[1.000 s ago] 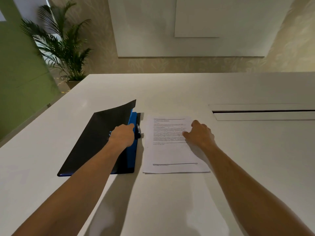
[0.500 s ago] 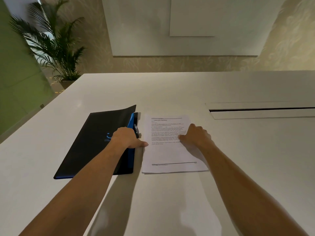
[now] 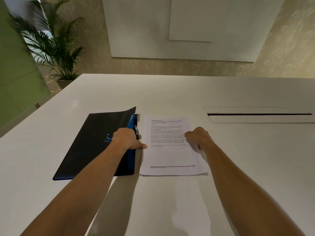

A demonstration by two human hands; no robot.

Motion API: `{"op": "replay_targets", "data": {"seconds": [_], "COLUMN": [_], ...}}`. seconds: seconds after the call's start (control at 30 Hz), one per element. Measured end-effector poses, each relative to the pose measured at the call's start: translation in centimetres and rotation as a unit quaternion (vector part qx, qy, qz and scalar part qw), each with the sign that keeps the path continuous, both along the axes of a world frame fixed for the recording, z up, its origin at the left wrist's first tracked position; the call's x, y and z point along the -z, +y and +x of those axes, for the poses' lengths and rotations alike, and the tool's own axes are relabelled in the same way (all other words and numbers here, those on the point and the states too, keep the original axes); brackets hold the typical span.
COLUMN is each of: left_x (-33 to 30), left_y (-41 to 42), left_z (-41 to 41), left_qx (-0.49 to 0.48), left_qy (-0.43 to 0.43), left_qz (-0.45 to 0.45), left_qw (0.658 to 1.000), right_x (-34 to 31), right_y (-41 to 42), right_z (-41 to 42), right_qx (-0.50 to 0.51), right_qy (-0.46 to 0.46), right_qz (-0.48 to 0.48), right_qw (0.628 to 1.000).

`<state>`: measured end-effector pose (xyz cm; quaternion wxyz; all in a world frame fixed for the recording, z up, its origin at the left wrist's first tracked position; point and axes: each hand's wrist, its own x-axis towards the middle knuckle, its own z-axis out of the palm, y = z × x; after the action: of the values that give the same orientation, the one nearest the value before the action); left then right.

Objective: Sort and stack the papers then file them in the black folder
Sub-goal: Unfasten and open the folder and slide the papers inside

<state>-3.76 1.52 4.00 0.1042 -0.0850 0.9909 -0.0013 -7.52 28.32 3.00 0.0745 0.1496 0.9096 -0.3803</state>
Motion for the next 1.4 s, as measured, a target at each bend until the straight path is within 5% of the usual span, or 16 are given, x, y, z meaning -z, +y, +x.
{"op": "replay_targets", "data": {"seconds": [0.2, 0.6, 0.9, 1.23, 1.4], "left_x": [0.2, -0.5, -3.0, -4.5, -5.1], "left_y": [0.0, -0.1, -1.6, 1.2, 2.5], "left_z": [-0.1, 0.6, 1.5, 0.5, 0.5], "left_qx": [-0.01, -0.011, -0.014, -0.027, -0.006], "left_qy": [-0.001, 0.0, 0.008, 0.088, 0.098], "left_qz": [-0.002, 0.034, 0.083, 0.122, 0.15], "left_qw": [1.0, 0.999, 0.996, 0.988, 0.984], "right_x": [-0.1, 0.2, -4.4, -7.9, -6.6], "right_y": [-2.2, -0.1, 1.3, -2.6, -3.9], "right_z": [-0.3, -0.1, -0.7, 2.2, 3.2], "right_qx": [-0.043, -0.04, -0.006, -0.037, -0.093], "right_qy": [0.021, -0.032, 0.094, 0.257, 0.24], "right_qz": [0.053, -0.174, -0.28, -0.221, -0.21], "right_qw": [0.997, 0.984, 0.955, 0.94, 0.943]}}
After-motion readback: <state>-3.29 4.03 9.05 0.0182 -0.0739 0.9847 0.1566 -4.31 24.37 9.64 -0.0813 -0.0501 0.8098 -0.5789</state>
